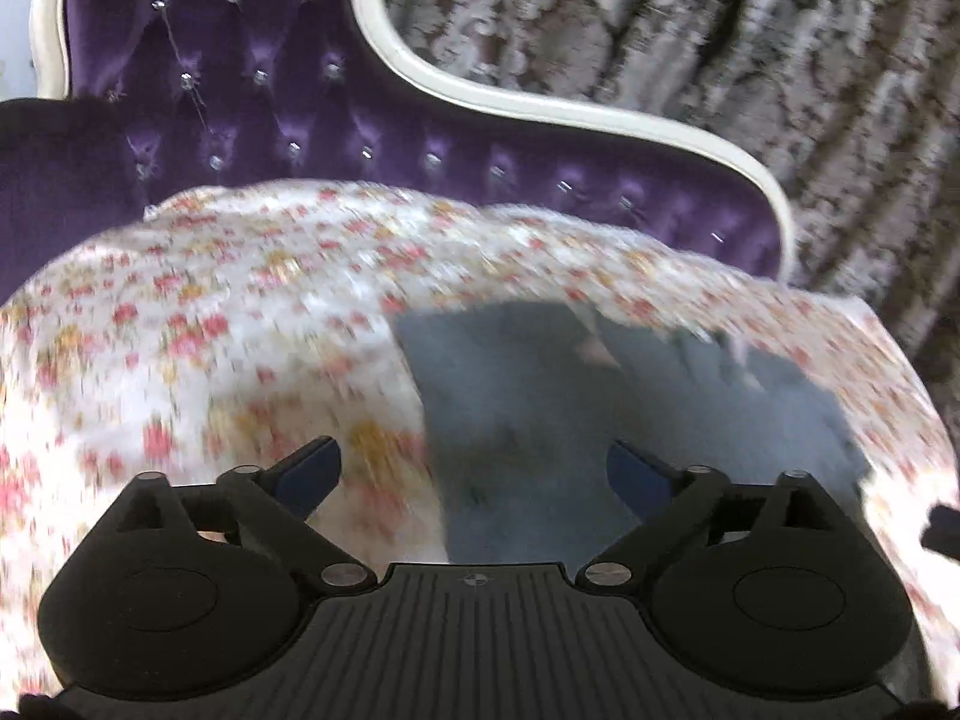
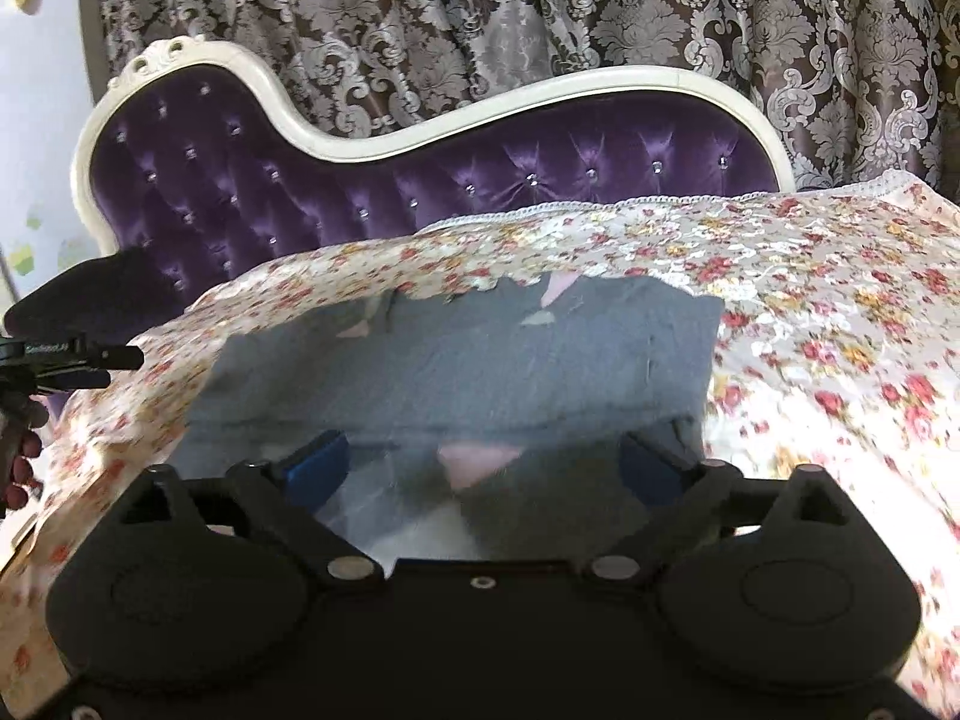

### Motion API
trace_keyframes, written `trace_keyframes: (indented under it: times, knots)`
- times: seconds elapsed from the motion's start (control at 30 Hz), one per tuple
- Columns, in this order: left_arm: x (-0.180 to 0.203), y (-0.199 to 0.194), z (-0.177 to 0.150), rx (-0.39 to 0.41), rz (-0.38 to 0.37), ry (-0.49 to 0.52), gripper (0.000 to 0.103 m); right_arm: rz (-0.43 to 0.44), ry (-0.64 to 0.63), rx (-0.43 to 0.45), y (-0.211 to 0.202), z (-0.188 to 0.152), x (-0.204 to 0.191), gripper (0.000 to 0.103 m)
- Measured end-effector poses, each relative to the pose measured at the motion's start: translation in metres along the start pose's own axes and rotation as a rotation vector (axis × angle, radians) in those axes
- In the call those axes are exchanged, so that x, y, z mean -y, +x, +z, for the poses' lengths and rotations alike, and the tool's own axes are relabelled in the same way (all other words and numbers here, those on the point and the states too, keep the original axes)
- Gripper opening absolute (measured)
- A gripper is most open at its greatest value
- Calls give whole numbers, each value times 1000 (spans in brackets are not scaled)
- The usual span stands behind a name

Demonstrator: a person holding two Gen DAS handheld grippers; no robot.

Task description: Fold small clothes

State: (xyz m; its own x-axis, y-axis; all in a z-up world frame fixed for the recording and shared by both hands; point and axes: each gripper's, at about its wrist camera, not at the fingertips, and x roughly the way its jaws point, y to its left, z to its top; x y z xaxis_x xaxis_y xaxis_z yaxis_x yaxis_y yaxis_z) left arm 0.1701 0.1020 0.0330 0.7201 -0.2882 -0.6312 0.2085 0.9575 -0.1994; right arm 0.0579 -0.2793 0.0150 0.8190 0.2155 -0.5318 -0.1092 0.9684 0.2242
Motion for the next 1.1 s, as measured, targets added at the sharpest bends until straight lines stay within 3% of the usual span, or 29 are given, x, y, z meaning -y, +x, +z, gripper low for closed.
trace_keyframes:
  times: [0.43,0.67,0.9,1.0,1.1]
  knots:
    - [40,-74,-99,-123,-127,54,98,124,76,-103,-79,-55,5,102]
    - [43,-89,-135,-192,-183,-45,98,165,110,-155,-99,-79,2,102]
    - [43,-92,-152,-193,-191,-124,95,197,131,-175,-104,-94,-3,102]
    - [43,-93,-153,-189,-187,-143,82,205,134,-178,-105,-98,-5,102]
    - [41,-95,-156,-183,-178,-166,60,211,137,-182,-105,-100,-6,102]
